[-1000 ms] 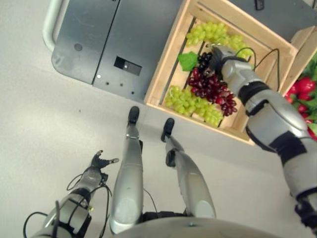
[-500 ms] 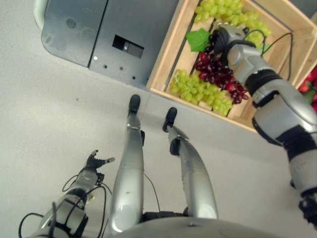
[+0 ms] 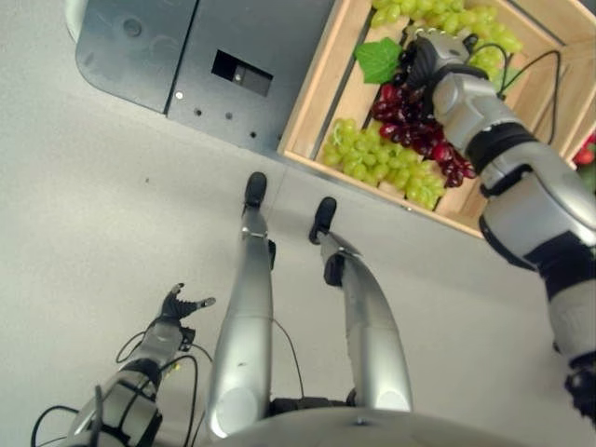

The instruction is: Pick up the fruits from the basket on one side to the basket on the other side

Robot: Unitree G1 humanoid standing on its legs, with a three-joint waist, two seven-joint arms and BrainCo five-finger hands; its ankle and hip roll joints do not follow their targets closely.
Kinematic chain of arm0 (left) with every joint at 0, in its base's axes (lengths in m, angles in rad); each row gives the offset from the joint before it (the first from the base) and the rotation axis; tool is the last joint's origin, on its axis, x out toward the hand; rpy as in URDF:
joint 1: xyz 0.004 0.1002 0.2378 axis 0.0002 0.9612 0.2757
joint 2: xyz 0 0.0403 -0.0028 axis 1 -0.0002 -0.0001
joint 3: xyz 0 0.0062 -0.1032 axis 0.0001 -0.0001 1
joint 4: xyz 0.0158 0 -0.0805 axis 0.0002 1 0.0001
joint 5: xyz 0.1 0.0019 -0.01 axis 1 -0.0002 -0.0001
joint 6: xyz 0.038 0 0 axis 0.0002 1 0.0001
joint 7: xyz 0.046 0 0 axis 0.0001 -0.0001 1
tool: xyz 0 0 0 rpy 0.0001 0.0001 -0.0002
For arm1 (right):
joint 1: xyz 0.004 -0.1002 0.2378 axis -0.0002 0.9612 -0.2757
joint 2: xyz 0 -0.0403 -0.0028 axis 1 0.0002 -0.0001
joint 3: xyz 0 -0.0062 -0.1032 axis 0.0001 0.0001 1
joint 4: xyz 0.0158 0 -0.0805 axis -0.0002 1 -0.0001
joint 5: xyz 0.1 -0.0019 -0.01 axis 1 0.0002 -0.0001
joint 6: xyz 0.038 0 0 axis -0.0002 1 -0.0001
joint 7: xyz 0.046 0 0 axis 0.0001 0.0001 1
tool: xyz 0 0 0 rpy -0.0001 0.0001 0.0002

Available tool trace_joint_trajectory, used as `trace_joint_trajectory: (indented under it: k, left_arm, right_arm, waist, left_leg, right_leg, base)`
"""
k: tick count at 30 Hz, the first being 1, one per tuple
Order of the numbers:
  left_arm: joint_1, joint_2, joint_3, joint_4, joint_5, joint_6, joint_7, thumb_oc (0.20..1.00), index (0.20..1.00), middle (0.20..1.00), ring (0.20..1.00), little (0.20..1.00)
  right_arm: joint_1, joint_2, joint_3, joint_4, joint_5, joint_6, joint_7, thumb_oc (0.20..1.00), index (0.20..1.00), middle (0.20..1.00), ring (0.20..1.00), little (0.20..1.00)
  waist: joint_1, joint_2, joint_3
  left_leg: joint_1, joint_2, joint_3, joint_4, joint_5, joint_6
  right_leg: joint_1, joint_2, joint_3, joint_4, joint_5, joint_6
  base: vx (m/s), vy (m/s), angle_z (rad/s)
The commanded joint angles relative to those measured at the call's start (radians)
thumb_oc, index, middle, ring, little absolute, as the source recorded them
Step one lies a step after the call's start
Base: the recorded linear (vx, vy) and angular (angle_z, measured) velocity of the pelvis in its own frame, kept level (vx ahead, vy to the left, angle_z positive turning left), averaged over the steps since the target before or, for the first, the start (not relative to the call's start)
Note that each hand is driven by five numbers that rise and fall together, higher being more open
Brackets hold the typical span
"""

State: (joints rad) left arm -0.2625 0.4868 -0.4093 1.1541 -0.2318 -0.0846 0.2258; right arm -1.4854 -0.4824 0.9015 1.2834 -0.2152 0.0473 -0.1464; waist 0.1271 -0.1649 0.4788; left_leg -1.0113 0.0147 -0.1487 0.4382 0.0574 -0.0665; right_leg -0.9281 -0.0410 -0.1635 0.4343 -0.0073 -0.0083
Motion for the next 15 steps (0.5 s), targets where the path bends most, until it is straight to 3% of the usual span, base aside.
trace_joint_trajectory:
  k: [1,4,15]
  left_arm:
    - [0.046,-0.01,0.022,0.002,-0.024,-0.003,0.014,1.0,1.0,1.0,1.0,1.0]
    - [0.031,-0.009,0.024,0.009,-0.018,-0.004,0.017,1.0,1.0,1.0,1.0,1.0]
    - [0.025,-0.012,0.028,0.024,-0.011,-0.008,0.028,1.0,1.0,1.0,1.0,1.0]
  right_arm:
    - [0.027,0.02,0.061,-0.03,0.004,-0.042,0.04,0.2,0.2,0.2,0.2,0.2]
    - [0.019,0.022,0.058,-0.035,0.002,-0.041,0.04,0.2,0.2,0.2,0.2,0.2]
    - [0.022,0.028,0.056,-0.037,-0.002,-0.044,0.034,0.2,0.2,0.2,0.2,0.2]
  waist:
    - [0.008,0.036,0.041]
    - [0.002,0.031,0.041]
    - [0.004,0.024,0.041]
  left_leg:
    - [0.035,-0.038,0.007,0.067,-0.088,0.037]
    - [0.035,-0.043,0.008,0.023,-0.036,0.039]
    - [0.096,-0.046,0.011,-0.042,-0.013,0.037]
  right_leg:
    - [0.05,-0.012,-0.018,-0.007,0.015,0.083]
    - [0.05,-0.018,-0.027,-0.045,0.054,0.077]
    - [0.111,-0.025,-0.035,-0.101,0.076,0.085]
  base:
    - [0.0,0.0,0.0]
    - [-0.08,0.004,0.01]
    - [-0.01,-0.008,0.05]
